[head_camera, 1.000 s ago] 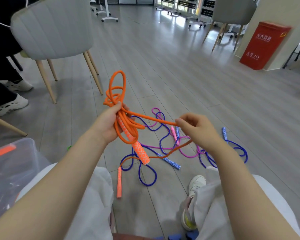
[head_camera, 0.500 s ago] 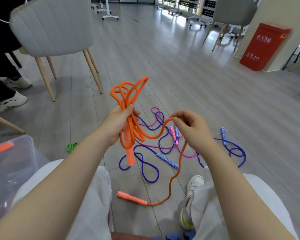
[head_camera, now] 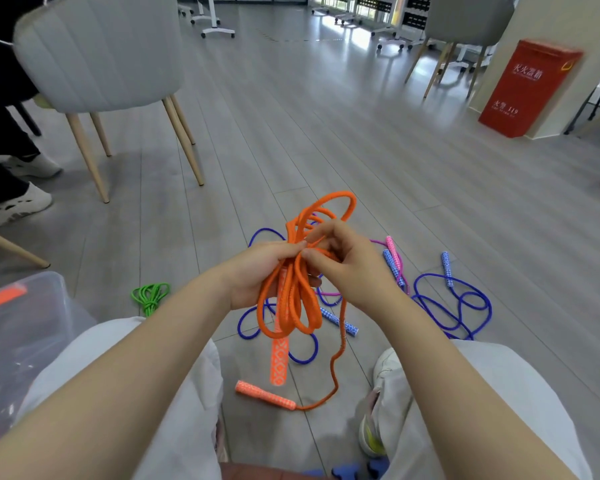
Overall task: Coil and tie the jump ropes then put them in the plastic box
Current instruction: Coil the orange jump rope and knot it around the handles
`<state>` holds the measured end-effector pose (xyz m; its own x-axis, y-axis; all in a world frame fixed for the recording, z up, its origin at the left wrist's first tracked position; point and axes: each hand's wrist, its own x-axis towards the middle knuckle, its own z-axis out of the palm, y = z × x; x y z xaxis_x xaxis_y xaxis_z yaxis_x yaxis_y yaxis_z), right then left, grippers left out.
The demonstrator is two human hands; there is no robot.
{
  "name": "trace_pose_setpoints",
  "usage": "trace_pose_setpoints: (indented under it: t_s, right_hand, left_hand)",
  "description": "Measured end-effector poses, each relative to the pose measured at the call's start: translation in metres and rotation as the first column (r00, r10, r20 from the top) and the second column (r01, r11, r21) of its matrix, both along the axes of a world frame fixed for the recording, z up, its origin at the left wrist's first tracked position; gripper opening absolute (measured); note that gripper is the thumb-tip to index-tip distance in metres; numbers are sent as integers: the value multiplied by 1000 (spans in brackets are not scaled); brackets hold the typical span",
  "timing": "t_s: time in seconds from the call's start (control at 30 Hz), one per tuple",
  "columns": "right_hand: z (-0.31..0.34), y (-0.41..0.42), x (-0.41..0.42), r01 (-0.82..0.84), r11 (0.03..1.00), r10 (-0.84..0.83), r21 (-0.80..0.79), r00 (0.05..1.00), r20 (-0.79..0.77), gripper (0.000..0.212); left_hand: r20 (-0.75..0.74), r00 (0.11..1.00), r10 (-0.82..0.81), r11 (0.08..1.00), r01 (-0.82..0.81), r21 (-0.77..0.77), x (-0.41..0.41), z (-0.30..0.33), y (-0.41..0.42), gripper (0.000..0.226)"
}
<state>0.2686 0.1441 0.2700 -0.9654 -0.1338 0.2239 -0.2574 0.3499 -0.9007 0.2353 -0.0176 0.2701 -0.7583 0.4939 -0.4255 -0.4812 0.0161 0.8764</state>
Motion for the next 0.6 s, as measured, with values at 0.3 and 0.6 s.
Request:
trace_pose_setpoints:
  t_s: [0.3, 0.6]
  right_hand:
    - [2, 3, -2, 22, 998, -14, -59, 992, 126, 9]
    - [5, 27, 1, -118, 993, 100, 30, 926, 364, 14]
  left_hand:
    - [-36, 998, -43, 999, 44, 22, 1, 2, -3, 24]
    - [-31, 999, 15, 955, -5, 296, -4, 10, -13, 14]
